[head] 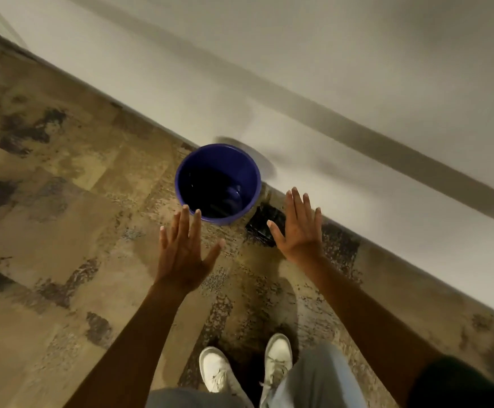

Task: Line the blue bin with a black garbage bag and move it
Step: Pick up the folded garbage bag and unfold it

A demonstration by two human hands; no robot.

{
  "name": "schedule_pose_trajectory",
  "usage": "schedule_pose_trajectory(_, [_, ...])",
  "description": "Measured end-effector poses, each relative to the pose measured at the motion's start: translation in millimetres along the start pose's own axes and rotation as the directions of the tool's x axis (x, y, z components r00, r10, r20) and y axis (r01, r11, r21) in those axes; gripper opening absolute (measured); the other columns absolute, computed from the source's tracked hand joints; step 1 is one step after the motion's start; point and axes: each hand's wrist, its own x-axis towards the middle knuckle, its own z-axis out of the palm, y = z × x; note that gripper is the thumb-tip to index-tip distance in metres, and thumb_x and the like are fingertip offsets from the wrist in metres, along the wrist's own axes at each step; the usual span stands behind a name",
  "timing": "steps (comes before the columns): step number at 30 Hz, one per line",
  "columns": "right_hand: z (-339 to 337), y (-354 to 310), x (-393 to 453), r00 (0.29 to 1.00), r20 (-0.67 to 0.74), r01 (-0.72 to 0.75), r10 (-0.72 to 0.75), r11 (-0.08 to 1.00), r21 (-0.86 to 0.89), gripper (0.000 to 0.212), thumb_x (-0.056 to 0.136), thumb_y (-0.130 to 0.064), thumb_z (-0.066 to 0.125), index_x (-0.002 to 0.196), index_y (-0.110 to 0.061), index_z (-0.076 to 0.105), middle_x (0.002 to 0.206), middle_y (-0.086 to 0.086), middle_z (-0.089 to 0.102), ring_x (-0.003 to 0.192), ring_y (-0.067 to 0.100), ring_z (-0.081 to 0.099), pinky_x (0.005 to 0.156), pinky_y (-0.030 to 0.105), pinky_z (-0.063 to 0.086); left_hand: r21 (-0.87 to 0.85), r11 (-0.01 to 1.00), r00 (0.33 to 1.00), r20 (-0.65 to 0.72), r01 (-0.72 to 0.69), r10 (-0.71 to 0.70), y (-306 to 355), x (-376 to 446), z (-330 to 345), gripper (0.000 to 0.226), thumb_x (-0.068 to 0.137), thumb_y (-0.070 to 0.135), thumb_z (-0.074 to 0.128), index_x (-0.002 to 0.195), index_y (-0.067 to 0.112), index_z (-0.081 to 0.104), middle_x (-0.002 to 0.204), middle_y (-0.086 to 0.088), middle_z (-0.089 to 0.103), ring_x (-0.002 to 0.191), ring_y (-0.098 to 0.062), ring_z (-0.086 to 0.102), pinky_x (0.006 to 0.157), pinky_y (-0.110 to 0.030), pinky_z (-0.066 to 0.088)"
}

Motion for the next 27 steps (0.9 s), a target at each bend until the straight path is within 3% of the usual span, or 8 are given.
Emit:
schedule_pose_trajectory(6, [136.1,15.3,23.0,0.999,0.022,-0.033,0.032,0.999,0.029,0.081,0.093,-0.055,0.043,0.155,-0.011,0.013,0.163,0.010,0.014,0.150,0.031,0.010,0.118,0.058,0.014,-0.028,0.999,1.000,0.014,-0.015,0.015,-35.1,42.2,123.0,0.091,0.088,0.073,0.015,0.157,0.014,0.003,0.164,-0.010,-0.008,0.151,-0.026,-0.008,0.121,-0.054,0.003])
schedule_pose_trajectory(13, [251.6,45.5,71.5,0.981,0.129,-0.143,0.143,0.990,-0.010,0.079,0.097,-0.052,0.038,0.155,-0.015,0.000,0.164,0.006,0.001,0.151,0.027,-0.002,0.120,0.051,0.000,-0.031,0.999,1.000,0.019,0.009,-0.009,-70.0,89.6,234.2,0.093,0.087,0.075,0.015,0.157,0.015,0.005,0.165,-0.010,-0.003,0.152,-0.026,-0.005,0.121,-0.055,0.007])
schedule_pose_trajectory(18, [315.8,56.6,95.0,0.971,0.178,-0.156,0.159,0.987,-0.034,0.064,0.097,-0.037,0.049,0.151,-0.016,0.023,0.162,0.005,0.017,0.151,0.027,0.006,0.121,0.053,0.007,-0.020,1.000,0.999,0.039,0.003,-0.002,-79.4,115.9,299.7,0.091,0.087,0.075,0.012,0.157,0.018,0.000,0.164,-0.012,-0.006,0.151,-0.028,-0.007,0.121,-0.054,0.004])
schedule_pose_trajectory(23, [362.6,58.5,104.8,0.940,0.320,-0.064,0.117,0.983,-0.172,0.055,0.092,-0.032,0.059,0.143,-0.023,0.041,0.164,0.007,0.000,0.150,0.031,-0.007,0.117,0.059,-0.002,-0.014,0.999,0.997,0.067,-0.031,0.032,-83.7,127.1,341.9,0.098,0.076,0.079,-0.012,0.155,0.021,-0.010,0.161,-0.010,-0.018,0.149,-0.027,-0.016,0.121,-0.052,-0.001])
schedule_pose_trajectory(27, [377.6,57.4,105.6,0.918,0.370,-0.052,0.141,0.969,-0.240,0.049,0.090,-0.021,0.061,0.138,-0.022,0.049,0.164,0.009,-0.004,0.150,0.034,-0.010,0.115,0.063,-0.003,-0.046,0.999,0.996,0.085,-0.012,0.016,-84.4,117.9,348.6,0.089,0.085,0.075,0.004,0.156,0.023,-0.009,0.161,-0.008,-0.019,0.148,-0.025,-0.018,0.121,-0.049,-0.007])
